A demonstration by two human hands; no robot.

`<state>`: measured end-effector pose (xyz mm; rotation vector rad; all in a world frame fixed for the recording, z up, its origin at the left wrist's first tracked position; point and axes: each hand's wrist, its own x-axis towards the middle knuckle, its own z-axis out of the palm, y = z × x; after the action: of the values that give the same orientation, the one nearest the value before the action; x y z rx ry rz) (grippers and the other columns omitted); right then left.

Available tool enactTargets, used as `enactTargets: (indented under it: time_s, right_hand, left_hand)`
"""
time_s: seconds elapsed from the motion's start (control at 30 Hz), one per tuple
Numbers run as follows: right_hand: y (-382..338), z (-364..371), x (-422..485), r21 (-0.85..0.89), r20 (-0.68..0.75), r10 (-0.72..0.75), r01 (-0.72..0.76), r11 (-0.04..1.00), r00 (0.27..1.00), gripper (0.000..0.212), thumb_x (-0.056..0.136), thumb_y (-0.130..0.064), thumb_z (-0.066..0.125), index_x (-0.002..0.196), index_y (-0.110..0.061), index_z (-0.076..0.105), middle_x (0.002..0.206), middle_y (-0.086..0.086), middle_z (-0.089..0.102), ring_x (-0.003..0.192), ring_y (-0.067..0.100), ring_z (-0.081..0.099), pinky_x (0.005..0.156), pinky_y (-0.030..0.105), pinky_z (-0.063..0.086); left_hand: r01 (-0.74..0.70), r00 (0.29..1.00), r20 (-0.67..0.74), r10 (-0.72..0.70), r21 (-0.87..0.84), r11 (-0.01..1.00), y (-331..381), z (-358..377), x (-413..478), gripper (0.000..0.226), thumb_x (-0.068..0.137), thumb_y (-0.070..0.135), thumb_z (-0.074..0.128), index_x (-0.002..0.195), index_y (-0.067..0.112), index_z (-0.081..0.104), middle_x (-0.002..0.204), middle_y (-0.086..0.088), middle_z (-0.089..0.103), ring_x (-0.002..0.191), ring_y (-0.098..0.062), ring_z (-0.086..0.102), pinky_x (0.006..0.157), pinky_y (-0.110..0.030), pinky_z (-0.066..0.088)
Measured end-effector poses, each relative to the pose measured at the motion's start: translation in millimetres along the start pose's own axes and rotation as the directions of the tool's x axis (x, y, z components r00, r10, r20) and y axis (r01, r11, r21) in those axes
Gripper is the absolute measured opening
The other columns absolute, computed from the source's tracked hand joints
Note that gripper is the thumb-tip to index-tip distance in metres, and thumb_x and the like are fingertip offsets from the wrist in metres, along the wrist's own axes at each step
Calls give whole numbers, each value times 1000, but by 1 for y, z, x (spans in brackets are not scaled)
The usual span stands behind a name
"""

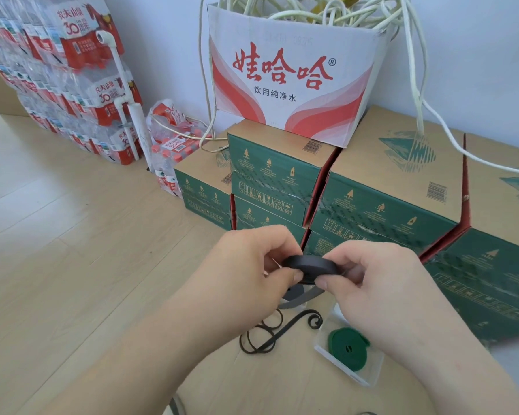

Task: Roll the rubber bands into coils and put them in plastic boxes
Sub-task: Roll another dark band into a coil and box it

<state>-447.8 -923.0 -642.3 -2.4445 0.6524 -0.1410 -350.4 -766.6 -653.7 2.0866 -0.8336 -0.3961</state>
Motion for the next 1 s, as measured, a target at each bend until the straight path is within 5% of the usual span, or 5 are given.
enactTargets:
  time_s: [0.1,0.27,0.47,0.63,1.0]
  right_hand:
    - [-4,3,-4,-61,23,-2,4,998,1000,8,83,-23,77,82,-29,73,76,-13,68,78,9,62,72,31,55]
    - [-4,3,-4,-86,59,-22,27,996,998,12,81,-23,80,78,-26,70,77,-10,69,79,11,64,74,36,55]
    - [-6,-11,-7,145,76,-1,-10,989,997,21,70,-22,91,78,-35,77,74,-9,68,68,4,63,65,12,49]
    - [1,-4,-4,-4,93,-3,4,1000,996,8,86,-26,77,83,-31,72,71,-11,68,71,6,61,66,20,50]
    - [-8,6,-2,-238,102,46,-21,971,994,5,84,-31,73,85,-27,74,80,-6,70,85,17,64,76,34,57]
  left_hand:
    - [-171,980,-46,195,310,935,-4,5,0,17,86,22,72,98,33,67,91,12,61,75,-8,58,67,-34,53]
    - [-336,931,39,362,480,810,2,15,0,13,86,16,67,95,26,66,86,7,54,79,-19,54,60,-38,48]
    - [-107,991,-54,119,191,976,-7,2,4,16,87,19,71,92,31,61,84,14,63,79,-5,58,73,-33,53]
    - [-31,999,-24,31,-12,999,-6,1,2,20,89,14,71,90,28,58,80,11,66,77,-7,63,72,-35,57]
    - [-237,971,87,222,461,855,5,15,-3,12,96,21,56,102,31,54,97,6,48,89,-20,53,71,-43,50]
